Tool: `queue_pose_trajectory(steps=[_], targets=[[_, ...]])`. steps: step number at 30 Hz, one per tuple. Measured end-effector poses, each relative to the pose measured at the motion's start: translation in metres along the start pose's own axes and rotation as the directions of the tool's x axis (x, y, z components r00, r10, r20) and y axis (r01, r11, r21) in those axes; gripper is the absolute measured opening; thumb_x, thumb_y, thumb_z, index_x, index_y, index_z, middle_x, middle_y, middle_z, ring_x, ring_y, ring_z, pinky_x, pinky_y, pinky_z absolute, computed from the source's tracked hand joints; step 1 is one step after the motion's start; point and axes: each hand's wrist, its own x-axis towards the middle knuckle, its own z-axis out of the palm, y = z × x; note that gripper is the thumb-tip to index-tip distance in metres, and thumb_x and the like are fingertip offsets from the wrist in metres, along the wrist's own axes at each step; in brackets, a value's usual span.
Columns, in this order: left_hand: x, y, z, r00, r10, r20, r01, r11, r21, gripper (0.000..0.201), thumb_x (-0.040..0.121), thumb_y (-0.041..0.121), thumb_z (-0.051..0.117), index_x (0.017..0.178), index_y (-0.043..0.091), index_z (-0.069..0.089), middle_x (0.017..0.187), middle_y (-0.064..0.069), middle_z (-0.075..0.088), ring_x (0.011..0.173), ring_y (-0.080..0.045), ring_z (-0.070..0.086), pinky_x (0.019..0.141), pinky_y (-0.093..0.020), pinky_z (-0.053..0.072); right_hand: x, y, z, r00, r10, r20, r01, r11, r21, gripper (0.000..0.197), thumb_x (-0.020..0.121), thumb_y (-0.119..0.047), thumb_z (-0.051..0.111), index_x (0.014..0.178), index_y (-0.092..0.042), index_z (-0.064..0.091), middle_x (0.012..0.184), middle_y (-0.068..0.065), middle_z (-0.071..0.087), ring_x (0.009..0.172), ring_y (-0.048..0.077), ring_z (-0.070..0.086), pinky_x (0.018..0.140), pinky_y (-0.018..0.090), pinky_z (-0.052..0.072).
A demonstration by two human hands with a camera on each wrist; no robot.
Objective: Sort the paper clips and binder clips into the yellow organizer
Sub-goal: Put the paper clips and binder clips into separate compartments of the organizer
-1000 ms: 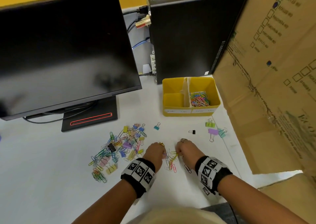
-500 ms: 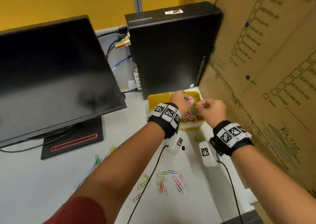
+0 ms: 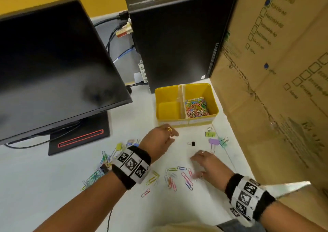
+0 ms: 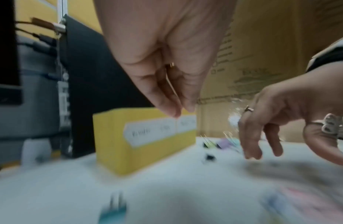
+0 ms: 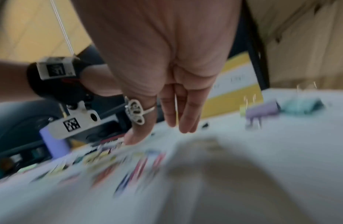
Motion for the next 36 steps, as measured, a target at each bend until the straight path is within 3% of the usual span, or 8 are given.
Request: queue_pose_trajectory(steps=[6,10,15,19,24,27,32,36], targets=[[-0.073,-0.011,0.081,0.904,-0.064,0.423,-0.004,0.988,0.156,0.095,0.082,0.046,0.060,0.149,0.015,0.000,0.159,0.004,-0.003,0.147,-0.017,-0.003,0.118,-0.034,0.021,-0.007,-0.009,0.062,0.990,0.135,-0.043,-0.140,0.978,-0.157,0.073,0.030,-0.045,0.088,0.088,-0.006,0.066,0.089,0.008,0.067,0.077,0.021,0.064,0.065,0.020,0.054],[-0.081,0.004,0.101,0.929,-0.174,0.327,0.119,0.976,0.182,0.065,0.092,0.015,0.053,0.147,0.008,0.019,0.153,-0.008,0.021,0.127,-0.020,0.043,0.100,-0.020,0.044,0.003,-0.011,0.062,0.977,0.077,-0.199,-0.096,0.992,-0.087,0.034,0.052,0.002,0.081,0.081,-0.004,0.064,0.086,0.012,0.060,0.076,0.024,0.061,0.061,0.018,0.049],[-0.079,-0.004,0.117,0.925,-0.287,0.250,0.237,0.948,0.212,0.050,0.010,0.037,0.092,0.052,0.025,0.069,0.056,0.012,0.061,0.052,0.003,0.058,0.037,-0.004,0.041,0.008,-0.012,0.059,0.960,0.122,-0.253,-0.122,0.992,0.015,0.023,0.049,0.016,0.071,0.059,-0.004,0.064,0.065,0.014,0.061,0.060,0.029,0.061,0.050,0.022,0.040],[-0.075,-0.005,0.114,0.932,-0.263,0.249,0.222,0.958,0.179,0.016,0.075,0.011,0.074,0.089,0.007,0.069,0.097,-0.009,0.065,0.091,-0.016,0.066,0.078,-0.022,0.056,0.008,-0.011,0.061,0.944,0.111,-0.310,-0.111,0.994,0.017,0.014,0.066,0.011,0.063,0.071,-0.002,0.066,0.074,0.016,0.061,0.074,0.031,0.061,0.057,0.025,0.036],[-0.070,-0.018,0.126,0.963,-0.239,0.129,0.222,0.966,0.133,0.048,-0.004,0.030,0.090,0.033,0.024,0.059,0.040,0.011,0.053,0.038,0.001,0.054,0.027,-0.009,0.035,0.008,-0.014,0.058,0.950,0.150,-0.273,-0.176,0.981,-0.076,0.021,0.051,0.009,0.072,0.066,-0.004,0.064,0.068,0.013,0.064,0.069,0.028,0.063,0.048,0.025,0.037],[-0.070,-0.002,0.118,0.947,-0.267,0.177,0.207,0.931,0.300,0.045,0.013,0.020,0.091,0.049,0.022,0.065,0.052,0.004,0.062,0.050,-0.007,0.062,0.033,-0.013,0.042,0.015,-0.016,0.064,0.957,0.141,-0.252,-0.190,0.965,-0.182,0.045,0.011,0.001,0.079,0.047,-0.014,0.056,0.041,0.007,0.053,0.039,0.016,0.055,0.032,0.018,0.038],[-0.067,0.003,0.124,0.973,-0.203,0.112,0.153,0.925,0.349,0.047,-0.002,0.018,0.084,0.038,0.016,0.060,0.037,0.000,0.052,0.035,-0.011,0.052,0.033,-0.010,0.036,0.015,-0.019,0.076,0.977,0.041,-0.208,-0.108,0.940,-0.324,0.047,0.014,-0.002,0.081,0.052,-0.012,0.054,0.042,0.007,0.052,0.035,0.016,0.050,0.033,0.016,0.036],[-0.062,0.009,0.099,0.938,-0.274,0.211,0.214,0.940,0.265,0.035,0.061,0.020,0.083,0.089,0.006,0.067,0.089,-0.014,0.069,0.084,-0.025,0.066,0.073,-0.029,0.052,0.011,-0.008,0.058,0.944,0.045,-0.328,-0.081,0.992,-0.097,0.013,0.068,0.002,0.069,0.080,-0.001,0.064,0.076,0.012,0.062,0.071,0.025,0.060,0.062,0.021,0.041]])
